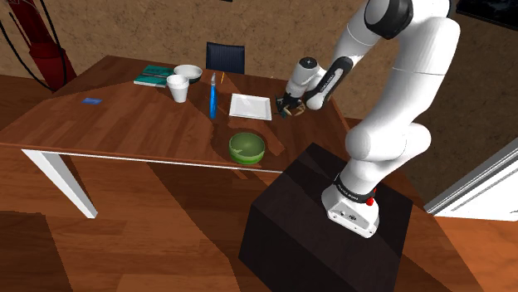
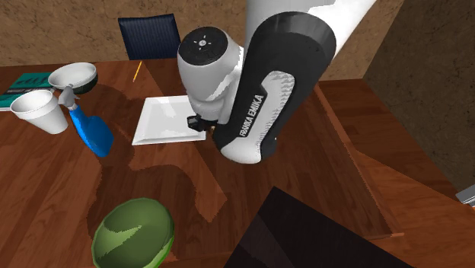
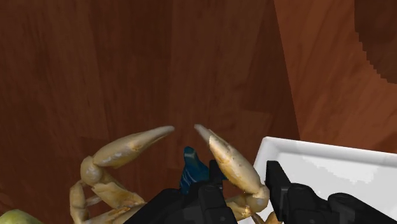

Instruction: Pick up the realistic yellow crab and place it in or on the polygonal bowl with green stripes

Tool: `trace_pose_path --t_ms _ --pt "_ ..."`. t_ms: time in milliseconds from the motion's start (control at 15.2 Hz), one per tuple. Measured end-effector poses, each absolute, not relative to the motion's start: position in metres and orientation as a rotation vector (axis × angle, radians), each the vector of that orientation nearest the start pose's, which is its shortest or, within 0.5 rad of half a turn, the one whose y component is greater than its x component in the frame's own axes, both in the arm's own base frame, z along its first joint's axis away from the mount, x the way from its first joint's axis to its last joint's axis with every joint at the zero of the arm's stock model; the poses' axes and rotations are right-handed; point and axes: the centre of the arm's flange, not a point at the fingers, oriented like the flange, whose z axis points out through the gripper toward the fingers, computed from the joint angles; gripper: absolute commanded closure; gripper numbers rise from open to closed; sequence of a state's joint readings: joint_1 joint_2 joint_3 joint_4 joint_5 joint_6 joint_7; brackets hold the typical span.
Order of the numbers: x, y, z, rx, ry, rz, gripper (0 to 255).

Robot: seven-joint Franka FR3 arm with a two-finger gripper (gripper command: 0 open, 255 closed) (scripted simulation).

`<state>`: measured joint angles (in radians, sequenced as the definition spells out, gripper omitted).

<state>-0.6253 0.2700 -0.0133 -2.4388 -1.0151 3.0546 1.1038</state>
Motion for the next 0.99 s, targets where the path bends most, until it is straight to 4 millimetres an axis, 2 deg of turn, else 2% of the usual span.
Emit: trace_pose_path --t_ms 594,792,990 --pt "0.429 -0.235 0.260 -3.045 1.185 -0.582 255" --pt "0.428 -0.208 0.265 -3.046 1.182 -0.581 255" --pt "0.429 -0.168 0.266 -3.048 1.178 -0.580 255"
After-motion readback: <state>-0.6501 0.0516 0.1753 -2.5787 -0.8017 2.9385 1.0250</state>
